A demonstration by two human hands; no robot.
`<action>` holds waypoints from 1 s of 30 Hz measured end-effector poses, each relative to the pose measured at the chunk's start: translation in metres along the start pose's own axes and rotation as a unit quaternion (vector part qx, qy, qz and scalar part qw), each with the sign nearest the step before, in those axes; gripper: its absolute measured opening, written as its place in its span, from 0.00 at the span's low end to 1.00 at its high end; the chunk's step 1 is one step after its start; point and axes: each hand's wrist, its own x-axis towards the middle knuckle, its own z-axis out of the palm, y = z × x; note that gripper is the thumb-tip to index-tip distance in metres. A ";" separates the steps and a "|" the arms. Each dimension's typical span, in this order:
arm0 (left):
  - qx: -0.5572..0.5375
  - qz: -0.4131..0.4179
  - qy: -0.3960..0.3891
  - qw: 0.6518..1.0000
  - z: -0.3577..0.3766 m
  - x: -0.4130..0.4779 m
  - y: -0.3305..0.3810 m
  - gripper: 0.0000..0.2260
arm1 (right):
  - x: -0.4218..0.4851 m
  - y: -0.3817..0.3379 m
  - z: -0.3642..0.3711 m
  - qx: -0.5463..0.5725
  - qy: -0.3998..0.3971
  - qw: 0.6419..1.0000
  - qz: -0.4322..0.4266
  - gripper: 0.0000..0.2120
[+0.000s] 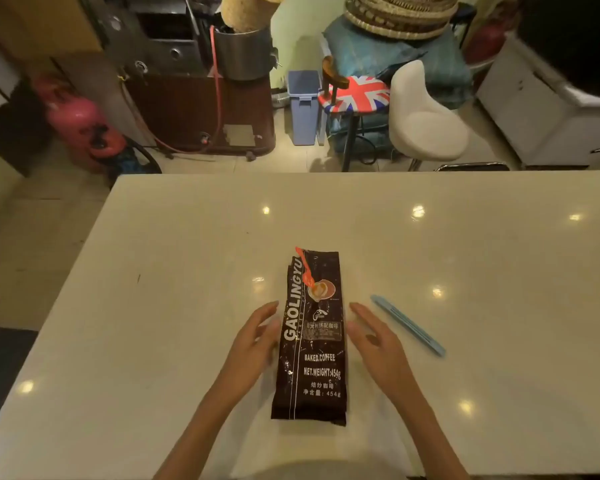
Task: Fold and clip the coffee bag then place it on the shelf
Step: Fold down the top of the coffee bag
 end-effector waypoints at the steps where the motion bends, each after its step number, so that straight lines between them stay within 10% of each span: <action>1: -0.019 -0.005 -0.011 1.000 0.006 0.008 0.006 0.16 | 0.006 -0.008 0.008 0.025 -0.010 1.000 0.013 0.15; 9: -0.074 0.104 0.001 0.992 -0.003 0.035 0.063 0.06 | 0.038 -0.063 0.003 0.167 0.087 0.981 -0.055 0.05; 19: -0.005 0.217 0.069 0.974 -0.011 0.038 0.075 0.05 | 0.046 -0.062 -0.016 0.082 0.102 0.978 -0.163 0.14; 30: -0.004 0.199 0.060 0.978 -0.013 0.043 0.073 0.07 | 0.051 -0.055 -0.014 0.081 0.083 0.983 -0.145 0.11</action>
